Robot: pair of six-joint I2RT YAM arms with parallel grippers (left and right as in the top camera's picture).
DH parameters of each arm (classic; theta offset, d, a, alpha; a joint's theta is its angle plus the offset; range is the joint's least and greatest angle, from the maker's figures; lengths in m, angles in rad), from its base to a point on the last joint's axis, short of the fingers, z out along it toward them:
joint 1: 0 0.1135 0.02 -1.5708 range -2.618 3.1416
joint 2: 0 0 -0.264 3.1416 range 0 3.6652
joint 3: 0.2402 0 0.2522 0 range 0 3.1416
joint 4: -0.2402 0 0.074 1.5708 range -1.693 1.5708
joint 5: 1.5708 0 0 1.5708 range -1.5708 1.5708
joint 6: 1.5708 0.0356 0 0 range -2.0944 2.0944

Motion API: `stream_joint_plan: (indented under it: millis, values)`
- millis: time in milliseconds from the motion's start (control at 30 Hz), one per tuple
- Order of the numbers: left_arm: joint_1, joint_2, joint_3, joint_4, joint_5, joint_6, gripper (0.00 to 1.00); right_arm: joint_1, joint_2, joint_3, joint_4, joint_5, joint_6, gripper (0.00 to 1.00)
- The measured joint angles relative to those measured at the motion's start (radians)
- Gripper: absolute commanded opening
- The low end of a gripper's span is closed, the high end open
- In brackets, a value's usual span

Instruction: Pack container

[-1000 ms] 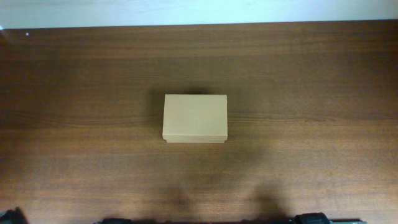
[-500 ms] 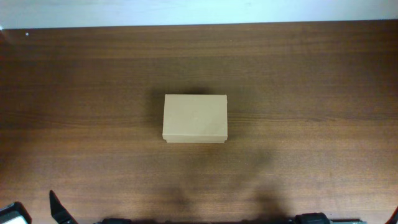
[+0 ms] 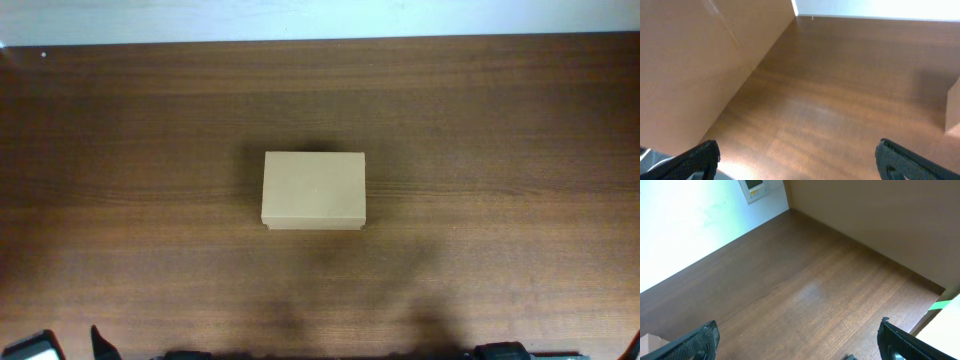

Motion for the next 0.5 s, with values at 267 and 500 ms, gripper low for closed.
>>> stream_joint_plan:
  millis: [267, 500]
  values:
    - [0.000, -0.003, 0.000, -0.067, 0.000, -0.003, 0.99, -0.001, 0.000, -0.004, 0.000, -0.015, 0.000, 0.99]
    - [0.000, -0.003, 0.000, -0.068, 0.000, -0.003, 0.99, -0.034, -0.084, -0.194, 0.315, -0.082, -0.006, 0.99]
